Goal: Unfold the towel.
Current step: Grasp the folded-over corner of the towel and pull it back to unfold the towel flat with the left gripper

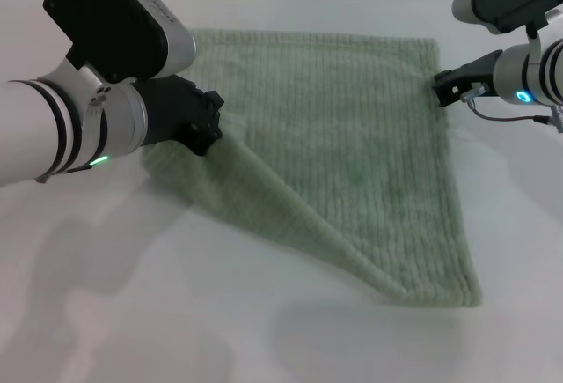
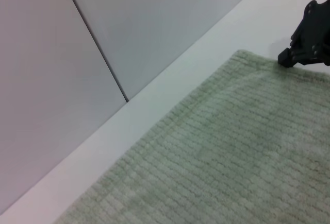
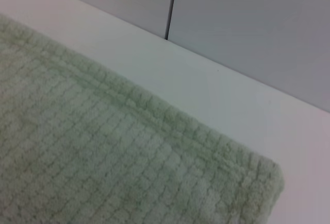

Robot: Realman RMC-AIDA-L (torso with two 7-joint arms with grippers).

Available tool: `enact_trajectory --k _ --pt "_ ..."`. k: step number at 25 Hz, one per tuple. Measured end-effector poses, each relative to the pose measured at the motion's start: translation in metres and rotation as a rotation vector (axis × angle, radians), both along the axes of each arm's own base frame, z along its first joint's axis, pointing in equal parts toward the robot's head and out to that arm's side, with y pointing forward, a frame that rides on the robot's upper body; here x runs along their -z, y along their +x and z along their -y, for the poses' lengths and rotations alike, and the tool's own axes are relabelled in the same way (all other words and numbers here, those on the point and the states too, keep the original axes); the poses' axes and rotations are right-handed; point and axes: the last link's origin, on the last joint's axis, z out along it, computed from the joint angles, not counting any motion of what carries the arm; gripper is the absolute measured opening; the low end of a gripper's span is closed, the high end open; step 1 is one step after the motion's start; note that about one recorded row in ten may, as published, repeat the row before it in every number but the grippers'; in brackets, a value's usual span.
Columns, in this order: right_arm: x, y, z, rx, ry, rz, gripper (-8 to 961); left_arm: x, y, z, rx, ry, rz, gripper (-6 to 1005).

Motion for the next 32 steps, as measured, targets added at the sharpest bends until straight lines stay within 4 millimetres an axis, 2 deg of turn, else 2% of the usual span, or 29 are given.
enact_trajectory --k 15,23,32 --pt "0.000 0.000 0.000 0.000 0.000 0.000 2 0.001 -0.002 0.003 -0.013 -0.019 -0.012 2" --pt "0.000 0.000 0.000 0.001 0.000 0.000 2 -0.002 -0.012 0.003 -0.021 0.009 -0.061 2" --pt "0.000 0.001 0.000 0.002 -0.001 0.000 2 0.004 -0.019 0.011 -0.043 -0.043 -0.106 9"
